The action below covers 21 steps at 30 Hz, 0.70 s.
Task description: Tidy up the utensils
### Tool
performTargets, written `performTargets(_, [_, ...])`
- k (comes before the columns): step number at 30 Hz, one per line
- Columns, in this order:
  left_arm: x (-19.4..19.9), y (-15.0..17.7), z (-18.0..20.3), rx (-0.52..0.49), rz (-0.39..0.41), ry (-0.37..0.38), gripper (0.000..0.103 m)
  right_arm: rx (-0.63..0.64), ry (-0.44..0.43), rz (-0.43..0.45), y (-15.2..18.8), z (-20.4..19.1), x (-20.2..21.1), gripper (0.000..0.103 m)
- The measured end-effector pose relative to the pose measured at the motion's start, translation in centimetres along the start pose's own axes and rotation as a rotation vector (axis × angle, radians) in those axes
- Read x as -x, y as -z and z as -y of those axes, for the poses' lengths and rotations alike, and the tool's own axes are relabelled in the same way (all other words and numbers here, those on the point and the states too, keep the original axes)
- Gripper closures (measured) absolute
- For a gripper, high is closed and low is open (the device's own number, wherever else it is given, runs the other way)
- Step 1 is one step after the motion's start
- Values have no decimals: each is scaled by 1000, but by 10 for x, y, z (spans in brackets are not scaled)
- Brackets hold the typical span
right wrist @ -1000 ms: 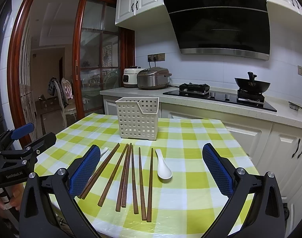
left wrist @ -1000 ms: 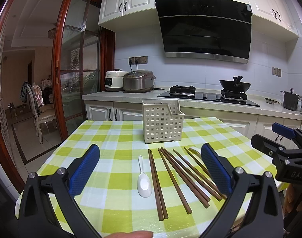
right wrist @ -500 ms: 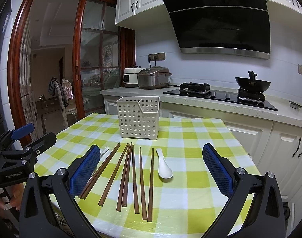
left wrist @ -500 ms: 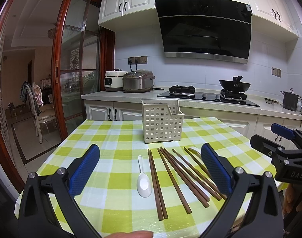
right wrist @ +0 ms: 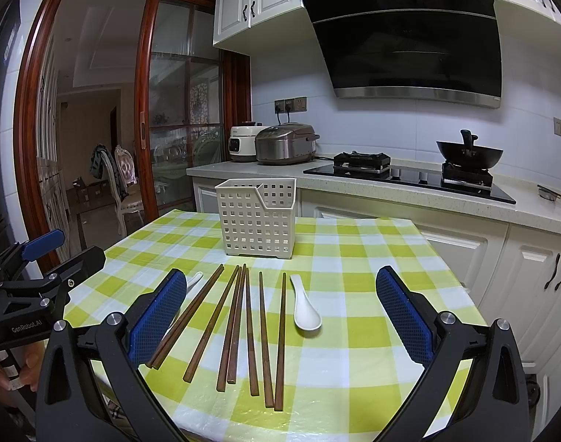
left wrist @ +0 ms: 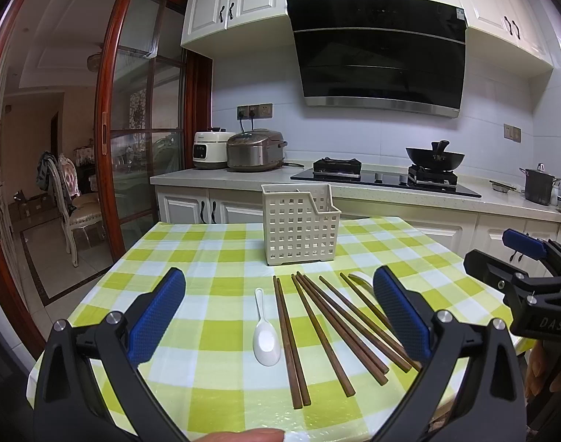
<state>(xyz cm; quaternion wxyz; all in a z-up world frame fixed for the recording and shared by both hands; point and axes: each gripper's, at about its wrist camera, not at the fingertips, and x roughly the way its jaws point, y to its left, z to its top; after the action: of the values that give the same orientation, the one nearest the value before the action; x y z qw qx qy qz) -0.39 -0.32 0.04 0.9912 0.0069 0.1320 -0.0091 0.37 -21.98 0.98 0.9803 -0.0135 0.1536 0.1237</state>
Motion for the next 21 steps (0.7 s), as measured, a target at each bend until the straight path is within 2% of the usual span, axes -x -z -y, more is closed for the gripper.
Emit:
performTargets(9, [-2,1,1,0,-9,5,4,-4,2,-2,0,0,0,7])
performTargets(13, [-6,1,0,6,-24,28,4,-11,5,-32,4,-2,-7,7])
performTargets(16, [-16,2,-2,12,-65,58,4,-20,11,-66,7,-3,-15,7])
performTargets(21, [-41,6,-10,46,-154,58,4,-46,18,-153,10,4,-40,7])
